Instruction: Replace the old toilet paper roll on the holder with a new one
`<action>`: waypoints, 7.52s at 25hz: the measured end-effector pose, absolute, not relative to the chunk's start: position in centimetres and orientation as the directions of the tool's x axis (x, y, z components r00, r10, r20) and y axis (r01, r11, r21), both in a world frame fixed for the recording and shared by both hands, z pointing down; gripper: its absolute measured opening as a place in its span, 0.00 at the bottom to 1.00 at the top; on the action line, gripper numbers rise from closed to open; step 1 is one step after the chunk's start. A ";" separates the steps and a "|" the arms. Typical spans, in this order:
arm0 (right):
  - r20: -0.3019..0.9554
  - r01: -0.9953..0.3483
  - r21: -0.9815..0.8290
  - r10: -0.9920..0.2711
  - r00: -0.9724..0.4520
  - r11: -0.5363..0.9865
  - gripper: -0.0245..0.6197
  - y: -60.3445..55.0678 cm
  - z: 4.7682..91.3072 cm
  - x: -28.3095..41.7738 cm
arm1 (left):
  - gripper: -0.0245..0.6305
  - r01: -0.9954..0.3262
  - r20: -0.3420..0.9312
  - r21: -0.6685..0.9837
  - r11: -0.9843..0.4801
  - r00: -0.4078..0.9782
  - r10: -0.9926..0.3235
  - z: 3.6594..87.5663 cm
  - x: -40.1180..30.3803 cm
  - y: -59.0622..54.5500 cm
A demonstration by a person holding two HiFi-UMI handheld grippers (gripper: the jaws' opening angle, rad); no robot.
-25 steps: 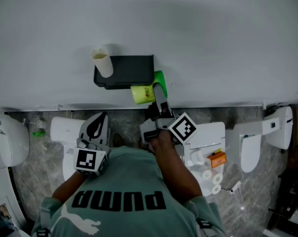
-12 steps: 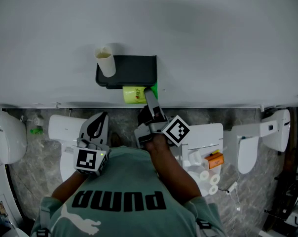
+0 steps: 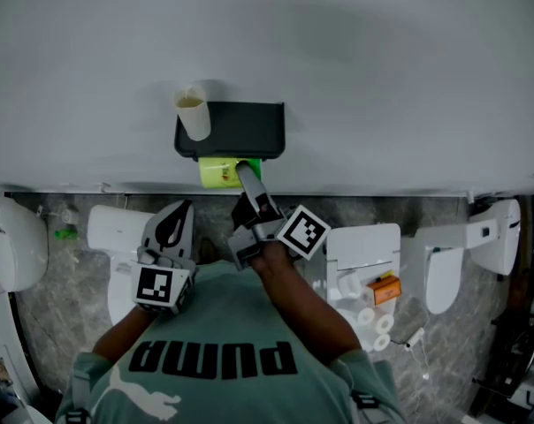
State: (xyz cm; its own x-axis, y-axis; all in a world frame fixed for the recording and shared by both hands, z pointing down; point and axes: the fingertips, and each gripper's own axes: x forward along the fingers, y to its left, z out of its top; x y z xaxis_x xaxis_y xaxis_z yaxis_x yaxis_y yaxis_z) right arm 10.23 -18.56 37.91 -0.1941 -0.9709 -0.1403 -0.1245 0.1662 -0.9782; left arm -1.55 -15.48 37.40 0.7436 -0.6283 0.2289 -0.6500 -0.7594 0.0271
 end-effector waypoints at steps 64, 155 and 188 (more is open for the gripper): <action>0.197 -0.973 -0.124 -0.956 -0.217 0.195 0.05 -10.0 36.9 11.1 | 0.04 -0.659 0.263 -0.012 -0.752 0.724 -0.638 38.8 3.2 -11.8; 0.166 -0.959 -0.107 -0.946 -0.277 0.262 0.05 25.6 37.2 8.9 | 0.04 -0.770 0.250 0.021 -0.638 0.622 -0.742 39.0 -1.8 23.8; 0.198 -0.952 -0.108 -0.933 -0.302 0.285 0.04 24.8 37.7 8.4 | 0.04 -0.746 0.259 0.040 -0.665 0.651 -0.714 39.7 -1.3 22.1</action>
State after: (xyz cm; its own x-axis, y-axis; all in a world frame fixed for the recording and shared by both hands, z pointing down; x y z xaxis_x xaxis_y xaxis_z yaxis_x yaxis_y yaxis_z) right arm 8.43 24.76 37.74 -0.3018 -0.9326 0.1977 -0.9523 0.2853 -0.1082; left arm -1.28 22.06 39.65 0.6507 -0.7138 0.2591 -0.7456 -0.6652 0.0400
